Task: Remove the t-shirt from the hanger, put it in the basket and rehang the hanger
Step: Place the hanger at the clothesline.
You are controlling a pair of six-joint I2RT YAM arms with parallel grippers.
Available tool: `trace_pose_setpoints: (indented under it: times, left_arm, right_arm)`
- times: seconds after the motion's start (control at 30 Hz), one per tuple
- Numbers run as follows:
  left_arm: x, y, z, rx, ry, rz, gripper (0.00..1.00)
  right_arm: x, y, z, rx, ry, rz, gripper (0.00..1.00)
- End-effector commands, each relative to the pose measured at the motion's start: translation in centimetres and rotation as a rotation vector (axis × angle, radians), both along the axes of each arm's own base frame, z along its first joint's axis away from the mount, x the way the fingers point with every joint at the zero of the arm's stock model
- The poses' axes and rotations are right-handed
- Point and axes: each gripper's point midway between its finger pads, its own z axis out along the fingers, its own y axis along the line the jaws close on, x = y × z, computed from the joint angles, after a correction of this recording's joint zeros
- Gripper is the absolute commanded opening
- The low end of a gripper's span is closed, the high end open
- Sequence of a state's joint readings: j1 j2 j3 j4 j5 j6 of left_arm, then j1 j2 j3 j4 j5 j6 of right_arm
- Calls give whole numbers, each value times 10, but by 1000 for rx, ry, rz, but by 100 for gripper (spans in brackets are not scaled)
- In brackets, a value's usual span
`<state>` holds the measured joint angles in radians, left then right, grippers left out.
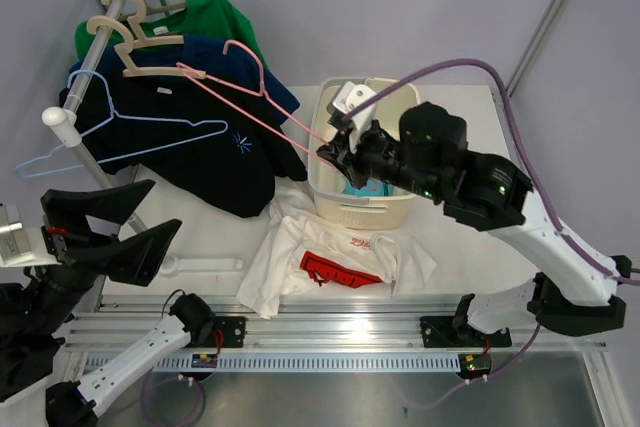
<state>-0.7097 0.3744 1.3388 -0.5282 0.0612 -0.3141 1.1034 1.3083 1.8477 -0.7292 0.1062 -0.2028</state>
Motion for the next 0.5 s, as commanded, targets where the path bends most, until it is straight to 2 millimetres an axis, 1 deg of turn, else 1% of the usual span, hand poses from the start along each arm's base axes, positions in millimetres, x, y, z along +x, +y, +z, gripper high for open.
trace_pose_setpoints:
  times: [0.0, 0.03, 0.07, 0.1, 0.13, 0.17, 0.2, 0.23, 0.27, 0.3, 0.33, 0.37, 0.4, 0.47]
  left_arm:
    - [-2, -11, -14, 80, -33, -38, 99]
    - [3, -12, -23, 108, -21, -23, 99]
    - [9, -11, -33, 132, 0, 4, 99]
    - [11, -10, -39, 148, 7, 13, 99]
    - [14, -13, -47, 174, 12, 15, 99]
    - [17, -17, -58, 197, 27, 3, 99]
    - [14, -17, -62, 199, 28, -4, 99]
    - [13, -19, -71, 200, 39, -18, 99]
    - [16, -22, -77, 212, 51, -22, 99]
    - [10, -20, -79, 200, 46, -34, 99]
    - [7, -21, -82, 199, 42, -48, 99]
    - [7, -22, -89, 202, 52, -55, 99]
    - [2, -19, -90, 186, 43, -60, 99]
    - [-2, -17, -93, 180, 40, -67, 99]
  right_arm:
    - [29, 24, 23, 40, -43, 16, 0]
    - [44, 39, 8, 9, -10, 12, 0]
    - [53, 41, 6, 2, 6, 15, 0]
    - [55, 46, 16, 21, -2, 38, 0]
    - [64, 60, 3, -7, 16, 44, 0]
    - [66, 64, -1, -20, 27, 53, 0]
    - [69, 75, -2, -22, 35, 80, 0]
    - [69, 85, -6, -36, 46, 121, 0]
    - [65, 85, -10, -49, 54, 143, 0]
    - [63, 88, -2, -38, 42, 164, 0]
    - [68, 99, -16, -66, 62, 179, 0]
    - [66, 102, -20, -83, 69, 202, 0]
    - [69, 108, -24, -90, 71, 213, 0]
    - [68, 111, -32, -115, 80, 235, 0]
